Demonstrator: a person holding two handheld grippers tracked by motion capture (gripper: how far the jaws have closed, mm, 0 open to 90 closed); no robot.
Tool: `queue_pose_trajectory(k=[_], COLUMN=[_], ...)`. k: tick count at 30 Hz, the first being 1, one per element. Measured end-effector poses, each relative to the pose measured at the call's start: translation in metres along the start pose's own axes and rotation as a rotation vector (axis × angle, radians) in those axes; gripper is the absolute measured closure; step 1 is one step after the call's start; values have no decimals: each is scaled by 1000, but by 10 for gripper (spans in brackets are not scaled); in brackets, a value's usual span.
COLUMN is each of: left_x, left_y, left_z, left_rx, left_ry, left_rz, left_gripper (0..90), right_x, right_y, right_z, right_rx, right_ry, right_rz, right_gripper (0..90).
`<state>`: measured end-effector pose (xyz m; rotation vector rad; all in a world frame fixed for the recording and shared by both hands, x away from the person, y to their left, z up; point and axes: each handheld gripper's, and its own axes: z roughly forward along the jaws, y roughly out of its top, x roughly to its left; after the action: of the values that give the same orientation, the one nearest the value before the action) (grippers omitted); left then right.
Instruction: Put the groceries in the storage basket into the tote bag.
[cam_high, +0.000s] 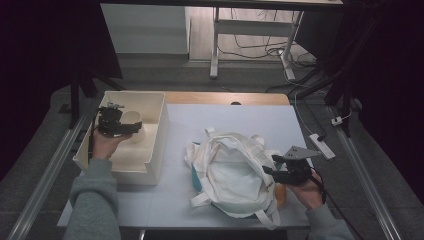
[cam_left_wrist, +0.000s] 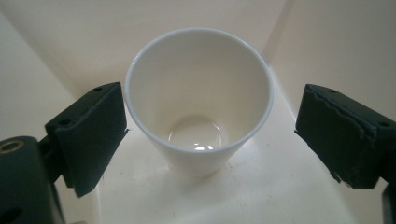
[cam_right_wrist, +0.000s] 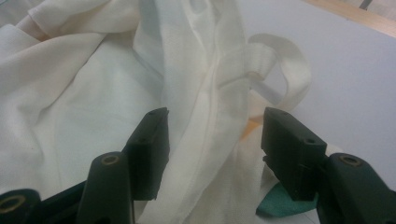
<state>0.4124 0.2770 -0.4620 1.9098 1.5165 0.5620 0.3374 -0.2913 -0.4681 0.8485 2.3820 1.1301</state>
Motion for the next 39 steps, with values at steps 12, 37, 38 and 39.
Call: queue_pose_trajectory(k=[12,37,38,39], left_x=[3,5,4,3], left_y=[4,9,10,10], left_z=[23,-8,-10,-12], left_rx=[-4,-97,-105,-112], left_ry=[40,-35,-38,-40], left_rz=[-3,-33,-30,-28], left_gripper=[134,200,200,200], right_x=[0,1,2,2], right_y=[-1,1,1,1], right_z=[1,0,0,0], right_rx=[4,-2,-3,-5], right_ry=[-2,-3,-2,-2], right_rz=[5,-7,-8,-9], right_gripper=[421,419,419,419])
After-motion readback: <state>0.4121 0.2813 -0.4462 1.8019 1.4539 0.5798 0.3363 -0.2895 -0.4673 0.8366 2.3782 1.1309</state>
